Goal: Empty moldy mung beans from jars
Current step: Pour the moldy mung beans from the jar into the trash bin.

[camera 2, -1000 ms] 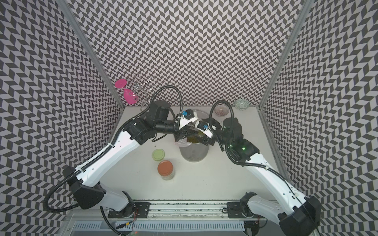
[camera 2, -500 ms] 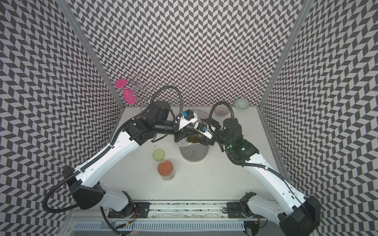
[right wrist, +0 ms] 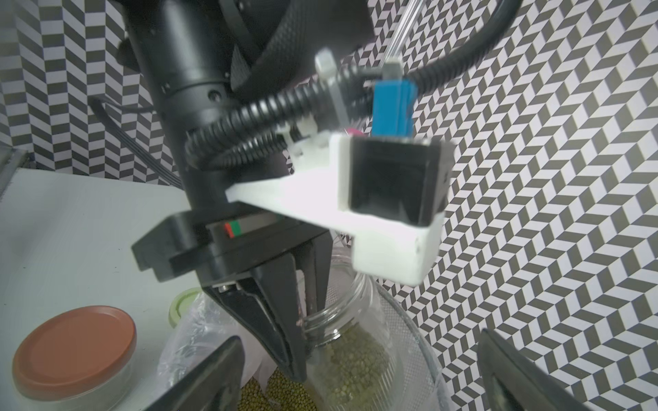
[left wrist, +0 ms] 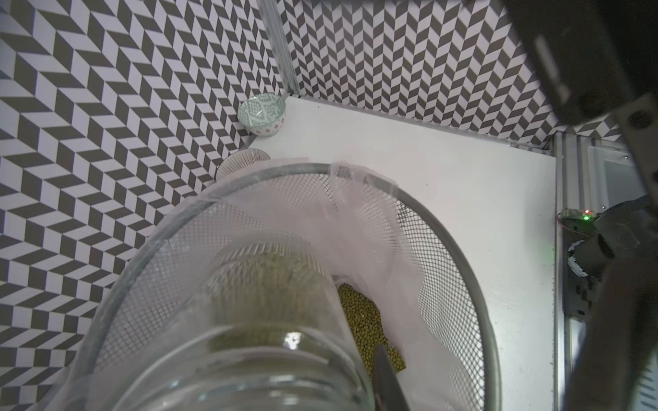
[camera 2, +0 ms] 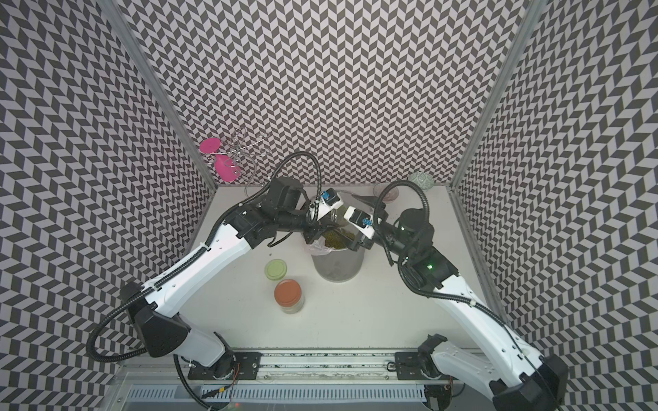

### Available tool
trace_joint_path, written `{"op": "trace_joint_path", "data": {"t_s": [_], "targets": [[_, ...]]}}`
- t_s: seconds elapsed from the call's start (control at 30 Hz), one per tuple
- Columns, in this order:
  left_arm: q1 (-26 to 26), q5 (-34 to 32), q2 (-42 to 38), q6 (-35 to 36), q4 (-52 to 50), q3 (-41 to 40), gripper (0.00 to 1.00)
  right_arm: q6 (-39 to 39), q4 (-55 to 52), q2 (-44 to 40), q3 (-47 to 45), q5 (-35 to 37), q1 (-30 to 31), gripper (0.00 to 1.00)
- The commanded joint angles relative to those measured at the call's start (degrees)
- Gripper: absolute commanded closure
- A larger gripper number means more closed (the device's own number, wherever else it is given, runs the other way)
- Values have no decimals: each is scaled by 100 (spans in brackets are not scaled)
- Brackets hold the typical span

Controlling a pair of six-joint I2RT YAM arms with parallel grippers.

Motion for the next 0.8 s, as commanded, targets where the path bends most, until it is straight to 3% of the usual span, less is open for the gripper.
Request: {"op": "trace_joint_path", "data": {"t_s": [0.0,0.17,0.33,0.57,0.77], "targets": [[-55,-71,-204,41,416,65,100,156,411,-144,-72,-40,22,1],[-41,-139,-380,-110,665,-19,100,1028,650,-284,-131,260,-8,1],[174,-23,-775,-489,1238,-296,100,3134,391,-117,310,907,-134,1],[520,675,-1288,-963,1891,-575,100,5816,158,542,754,489,-304,1],[521,1011,-1414,-1144,1941,-437,100,8154,1264,932,485,-527,-563,1]]}}
